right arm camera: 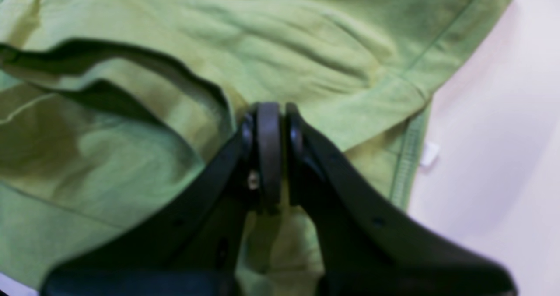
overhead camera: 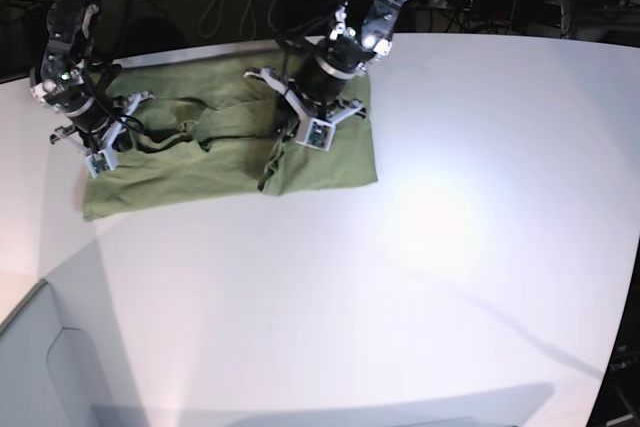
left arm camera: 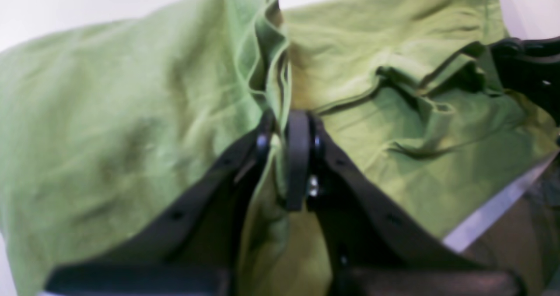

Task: Fold the T-shirt properly
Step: 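Carry the strip end with the left gripper toward the right gripper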

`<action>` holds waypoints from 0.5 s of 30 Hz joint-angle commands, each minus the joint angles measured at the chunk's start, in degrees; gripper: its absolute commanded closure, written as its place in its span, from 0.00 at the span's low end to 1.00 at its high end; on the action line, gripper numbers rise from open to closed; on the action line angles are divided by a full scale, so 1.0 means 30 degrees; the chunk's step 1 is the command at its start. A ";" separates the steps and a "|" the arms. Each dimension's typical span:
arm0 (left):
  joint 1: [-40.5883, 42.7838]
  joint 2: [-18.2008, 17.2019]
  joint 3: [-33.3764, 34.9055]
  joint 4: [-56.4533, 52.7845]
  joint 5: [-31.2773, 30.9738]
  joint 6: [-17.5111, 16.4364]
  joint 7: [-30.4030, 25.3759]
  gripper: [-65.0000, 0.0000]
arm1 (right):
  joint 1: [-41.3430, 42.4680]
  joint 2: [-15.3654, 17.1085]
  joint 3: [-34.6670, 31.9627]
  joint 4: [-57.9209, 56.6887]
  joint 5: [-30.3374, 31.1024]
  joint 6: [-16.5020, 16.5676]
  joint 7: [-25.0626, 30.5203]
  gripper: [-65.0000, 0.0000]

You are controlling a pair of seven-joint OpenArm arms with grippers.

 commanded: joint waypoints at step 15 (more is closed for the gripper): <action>-0.1840 0.0848 0.1722 -0.1311 -0.0083 -0.0081 -0.0428 1.00 | 0.0088 0.0240 0.0061 0.0267 0.0093 0.0238 0.0237 1.00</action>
